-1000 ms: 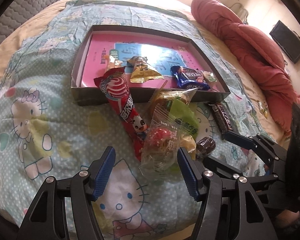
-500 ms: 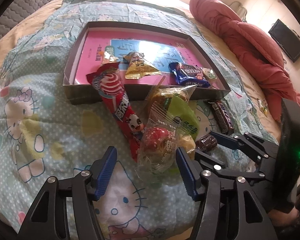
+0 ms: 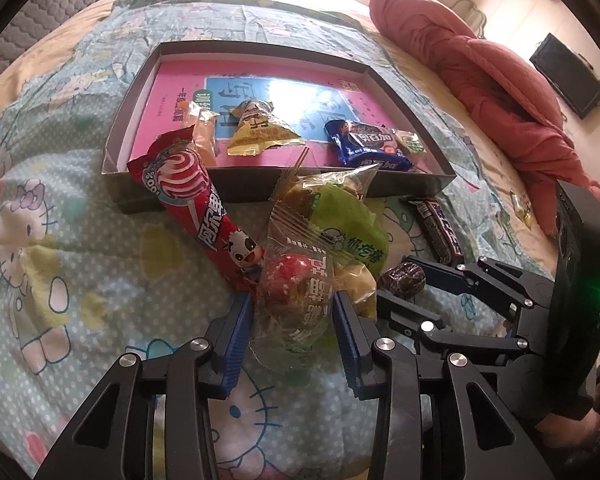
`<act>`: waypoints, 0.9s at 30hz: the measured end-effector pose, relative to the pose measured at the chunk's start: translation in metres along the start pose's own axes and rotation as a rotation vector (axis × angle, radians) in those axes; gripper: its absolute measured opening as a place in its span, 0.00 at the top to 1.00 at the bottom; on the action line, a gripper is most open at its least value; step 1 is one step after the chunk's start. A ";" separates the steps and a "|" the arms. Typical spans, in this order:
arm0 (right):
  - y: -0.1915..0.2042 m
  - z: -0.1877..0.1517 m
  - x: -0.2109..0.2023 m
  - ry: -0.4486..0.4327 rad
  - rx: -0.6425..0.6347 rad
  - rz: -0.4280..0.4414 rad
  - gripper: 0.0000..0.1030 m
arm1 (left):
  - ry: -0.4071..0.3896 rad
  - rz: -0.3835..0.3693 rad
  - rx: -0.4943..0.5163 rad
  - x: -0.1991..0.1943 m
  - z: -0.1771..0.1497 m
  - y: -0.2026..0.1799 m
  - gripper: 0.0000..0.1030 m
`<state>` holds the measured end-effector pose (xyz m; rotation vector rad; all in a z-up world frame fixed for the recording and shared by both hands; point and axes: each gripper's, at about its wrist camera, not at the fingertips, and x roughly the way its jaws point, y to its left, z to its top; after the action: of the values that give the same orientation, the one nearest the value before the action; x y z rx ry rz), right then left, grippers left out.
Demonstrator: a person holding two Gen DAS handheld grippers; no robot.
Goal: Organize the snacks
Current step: 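Grasp the clear bag with red candy with the left gripper while the right grasps the brown chocolate roll, then lift and carry the candy bag and chocolate roll over the tray with both grippers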
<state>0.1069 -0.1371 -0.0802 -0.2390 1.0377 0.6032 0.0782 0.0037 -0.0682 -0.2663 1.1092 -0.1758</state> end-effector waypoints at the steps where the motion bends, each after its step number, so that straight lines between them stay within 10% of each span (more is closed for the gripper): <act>1: 0.000 0.000 -0.001 -0.001 0.002 0.001 0.58 | 0.004 0.006 -0.002 0.000 -0.001 0.001 0.60; 27: -0.015 0.003 -0.032 -0.096 0.056 0.043 0.60 | -0.121 0.002 -0.060 -0.052 0.004 0.010 0.61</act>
<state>0.1060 -0.1587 -0.0528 -0.1380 0.9675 0.6179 0.0595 0.0281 -0.0254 -0.3252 0.9962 -0.1228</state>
